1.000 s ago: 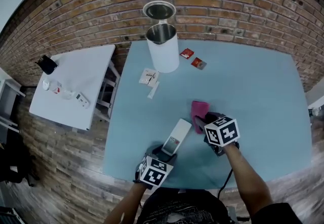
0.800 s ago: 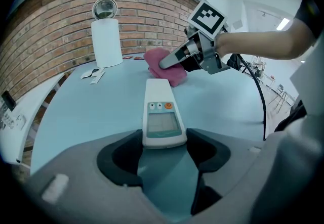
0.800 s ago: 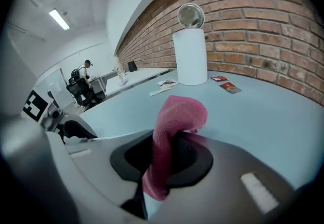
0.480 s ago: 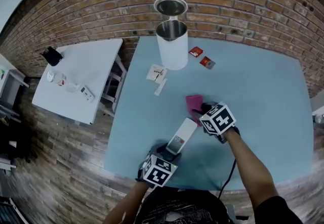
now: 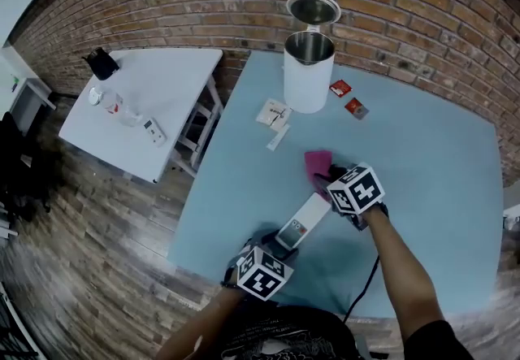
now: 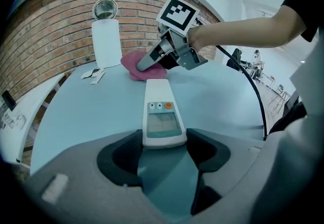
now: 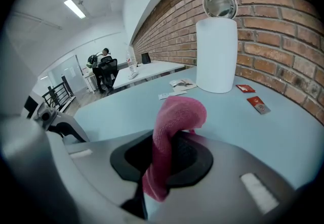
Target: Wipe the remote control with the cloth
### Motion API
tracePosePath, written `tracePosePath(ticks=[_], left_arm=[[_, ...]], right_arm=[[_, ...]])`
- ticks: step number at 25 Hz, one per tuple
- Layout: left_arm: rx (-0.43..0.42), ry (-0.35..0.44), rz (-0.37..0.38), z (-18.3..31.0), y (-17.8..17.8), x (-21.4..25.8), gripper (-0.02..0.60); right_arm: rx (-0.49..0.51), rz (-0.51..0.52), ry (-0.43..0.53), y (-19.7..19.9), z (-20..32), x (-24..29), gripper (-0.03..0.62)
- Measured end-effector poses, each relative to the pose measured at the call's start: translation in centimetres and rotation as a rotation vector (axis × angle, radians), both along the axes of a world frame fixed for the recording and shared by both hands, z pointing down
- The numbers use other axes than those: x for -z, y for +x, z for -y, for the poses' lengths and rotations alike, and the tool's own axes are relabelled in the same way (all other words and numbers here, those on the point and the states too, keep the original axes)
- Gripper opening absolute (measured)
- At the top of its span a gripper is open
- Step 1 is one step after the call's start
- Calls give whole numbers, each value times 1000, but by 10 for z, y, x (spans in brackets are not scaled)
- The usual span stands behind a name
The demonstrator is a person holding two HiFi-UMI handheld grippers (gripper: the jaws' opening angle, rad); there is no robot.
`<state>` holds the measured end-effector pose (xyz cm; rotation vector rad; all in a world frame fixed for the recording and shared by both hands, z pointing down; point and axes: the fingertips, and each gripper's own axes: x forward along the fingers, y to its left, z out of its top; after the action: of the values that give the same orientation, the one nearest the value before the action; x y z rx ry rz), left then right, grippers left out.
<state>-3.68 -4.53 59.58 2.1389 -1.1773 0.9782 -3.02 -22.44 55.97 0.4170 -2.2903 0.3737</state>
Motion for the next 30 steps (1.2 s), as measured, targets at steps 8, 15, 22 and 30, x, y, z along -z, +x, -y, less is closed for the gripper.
tracePosePath(ticks=[8,15,22,30], left_arm=[[-5,-2,0,2,2,0,284],[-8,-1,-2,2,2,1,284],[-4,4,-3,4,2,2,284],[0,5,-2,3,2,2,284]], right_arm=[[-80,82,-53,-16,15,3,66],[-107,97,-38,-23,23,6,66],[107,34,-112,-43,-13,0,66],[205,-5,-150,-53,-39,-1,66]])
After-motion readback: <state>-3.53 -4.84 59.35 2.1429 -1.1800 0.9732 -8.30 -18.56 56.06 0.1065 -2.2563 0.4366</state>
